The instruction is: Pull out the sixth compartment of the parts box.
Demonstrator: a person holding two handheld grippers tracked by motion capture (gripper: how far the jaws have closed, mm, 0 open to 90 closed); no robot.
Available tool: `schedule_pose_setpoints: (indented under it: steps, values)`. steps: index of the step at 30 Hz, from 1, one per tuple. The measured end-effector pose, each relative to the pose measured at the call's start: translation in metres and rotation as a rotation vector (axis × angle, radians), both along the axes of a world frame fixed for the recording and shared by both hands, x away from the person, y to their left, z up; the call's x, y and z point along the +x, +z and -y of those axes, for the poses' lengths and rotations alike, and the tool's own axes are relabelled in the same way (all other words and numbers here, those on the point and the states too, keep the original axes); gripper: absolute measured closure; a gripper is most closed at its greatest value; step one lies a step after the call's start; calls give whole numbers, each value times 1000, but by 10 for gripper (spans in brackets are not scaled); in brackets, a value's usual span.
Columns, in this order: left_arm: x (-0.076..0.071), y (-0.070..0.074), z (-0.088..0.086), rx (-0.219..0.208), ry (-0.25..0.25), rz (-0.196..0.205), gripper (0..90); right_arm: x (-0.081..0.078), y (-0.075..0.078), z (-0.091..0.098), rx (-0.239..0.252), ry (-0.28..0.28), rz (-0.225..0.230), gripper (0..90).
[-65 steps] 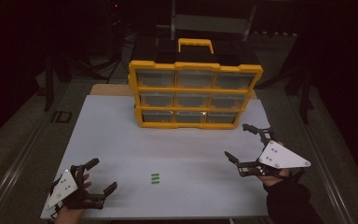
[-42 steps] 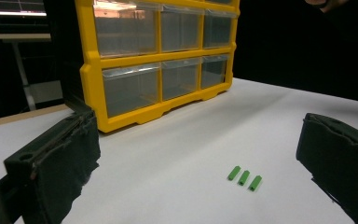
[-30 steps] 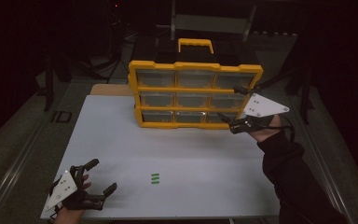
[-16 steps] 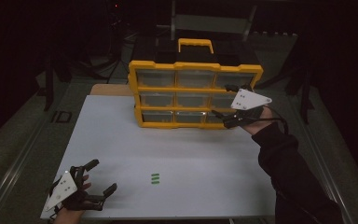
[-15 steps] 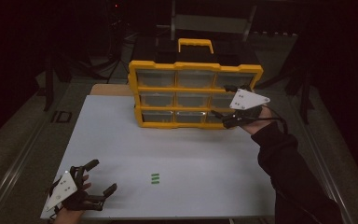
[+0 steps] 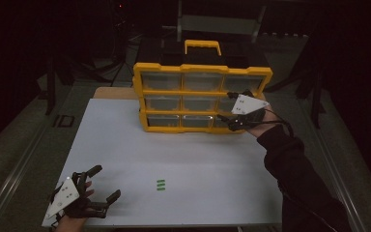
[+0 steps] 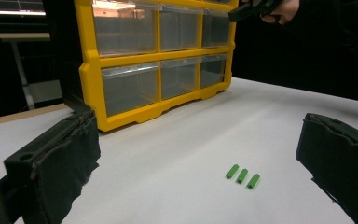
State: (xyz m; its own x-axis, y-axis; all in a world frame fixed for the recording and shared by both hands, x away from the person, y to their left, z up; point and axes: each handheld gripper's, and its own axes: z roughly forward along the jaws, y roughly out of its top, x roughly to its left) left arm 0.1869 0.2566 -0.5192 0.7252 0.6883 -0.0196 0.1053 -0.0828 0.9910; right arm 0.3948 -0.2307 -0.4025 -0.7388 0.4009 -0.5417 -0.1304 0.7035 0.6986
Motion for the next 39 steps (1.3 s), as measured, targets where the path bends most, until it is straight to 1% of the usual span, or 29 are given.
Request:
schedule_pose_setpoints:
  steps: [1,2,3,6,7,9,10,11,13,17,21,26,31,34,35,36,39]
  values:
    - [0,0,0,0,0,0,0,3,-2,-1,-21,-1,11,262]
    - [0,0,0,0,0,-1,0,3,-2,-1,-21,-1,11,262]
    - [0,0,0,0,0,-2,0,3,-2,-2,-33,-3,20,282]
    - [0,0,0,1,-1,-2,0,6,-3,-2,-49,6,30,337]
    - [-1,0,0,1,0,-2,0,7,-4,-3,-76,13,53,371]
    - [-1,0,0,1,0,-3,0,7,-4,-3,-76,13,53,371]
    - [-1,0,0,1,-1,-3,0,8,-4,-4,-87,15,60,382]
    - [-1,0,0,1,-2,-3,0,9,-5,-4,-110,15,77,402]
    - [-1,0,0,2,-2,-3,0,10,-5,-5,-136,16,106,414]
    - [-1,0,0,2,-3,-4,0,10,-7,-5,-196,43,171,478]
    - [-1,0,0,2,-3,-3,0,10,-8,-4,-241,61,221,521]
    - [-1,0,0,2,-4,-5,0,9,-10,-3,-321,89,286,580]
    - [-1,0,0,1,-5,-5,0,8,-12,-4,-386,102,343,631]
    - [-1,0,0,3,-6,-5,0,8,-13,-5,-396,101,355,651]
    - [-1,0,0,3,-6,-5,0,9,-14,-5,-402,101,348,664]
    - [-1,0,0,3,-7,-5,0,9,-15,-5,-409,103,358,671]
    - [-1,0,0,2,-6,-6,0,10,-16,-6,-417,92,360,699]
